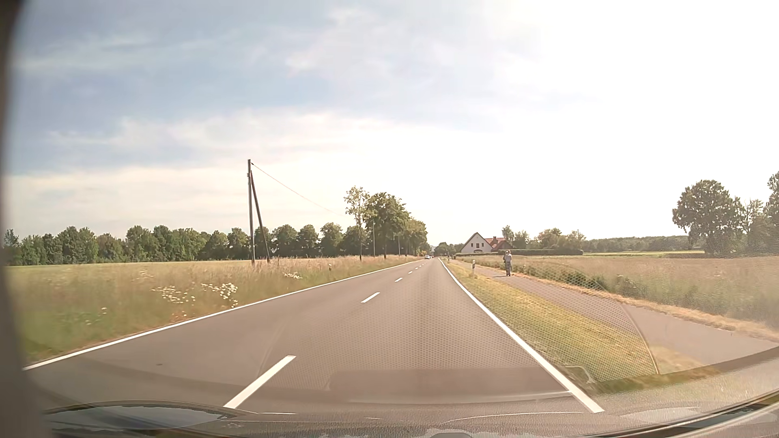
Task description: Follow the waypoints while adhering to traffic rules and regulations
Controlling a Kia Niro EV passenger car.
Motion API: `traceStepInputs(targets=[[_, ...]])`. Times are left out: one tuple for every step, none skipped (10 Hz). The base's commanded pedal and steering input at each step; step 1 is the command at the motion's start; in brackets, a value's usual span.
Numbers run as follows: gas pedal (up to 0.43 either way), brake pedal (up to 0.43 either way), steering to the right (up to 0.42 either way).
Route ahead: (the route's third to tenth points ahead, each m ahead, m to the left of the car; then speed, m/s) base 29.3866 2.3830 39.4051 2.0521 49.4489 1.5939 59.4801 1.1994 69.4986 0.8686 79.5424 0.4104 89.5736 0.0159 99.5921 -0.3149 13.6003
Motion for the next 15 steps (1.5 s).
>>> traceStepInputs(targets=[[0.248,0.0,0.005],[0.248,0.0,0.004],[0.248,0.0,0.004],[0.248,0.0,0.004],[0.248,0.0,0.004],[0.248,0.0,0.004],[0.248,0.0,0.005],[0.248,0.0,0.004],[0.248,0.0,0.005],[0.248,0.0,0.004],[0.248,0.0,0.004],[0.248,0.0,0.004],[0.248,0.0,0.004],[0.248,0.0,0.004],[0.248,0.0,0.004]])
